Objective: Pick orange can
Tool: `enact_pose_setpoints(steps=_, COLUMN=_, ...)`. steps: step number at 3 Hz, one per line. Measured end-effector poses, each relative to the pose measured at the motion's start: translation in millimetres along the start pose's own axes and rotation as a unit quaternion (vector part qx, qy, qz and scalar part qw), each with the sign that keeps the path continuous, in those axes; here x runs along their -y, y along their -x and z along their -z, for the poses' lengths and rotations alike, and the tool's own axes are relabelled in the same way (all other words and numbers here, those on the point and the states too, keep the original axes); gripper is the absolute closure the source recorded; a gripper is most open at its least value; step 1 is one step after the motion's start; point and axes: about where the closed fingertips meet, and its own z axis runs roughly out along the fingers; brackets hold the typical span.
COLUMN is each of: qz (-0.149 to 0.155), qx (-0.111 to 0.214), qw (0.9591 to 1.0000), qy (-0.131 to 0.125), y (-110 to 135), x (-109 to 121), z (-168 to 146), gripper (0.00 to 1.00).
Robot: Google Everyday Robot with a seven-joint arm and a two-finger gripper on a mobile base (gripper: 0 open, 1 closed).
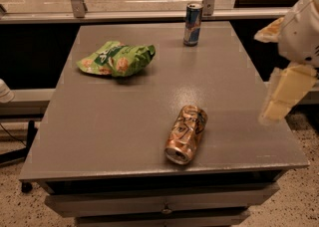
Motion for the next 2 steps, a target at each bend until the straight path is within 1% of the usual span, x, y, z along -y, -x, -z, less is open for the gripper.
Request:
enact_pose_setpoints(steps=1, qz=0.080, qx=0.076, qw=0.9939, qy=0.008, y=47, x=-24, z=-27, gripper=0.00)
enact_pose_setpoints(steps=2, qz=0.158, qx=0.133, qw=0.9782, qy=0.023, y=83, x=-47, z=-48, gripper=0.00)
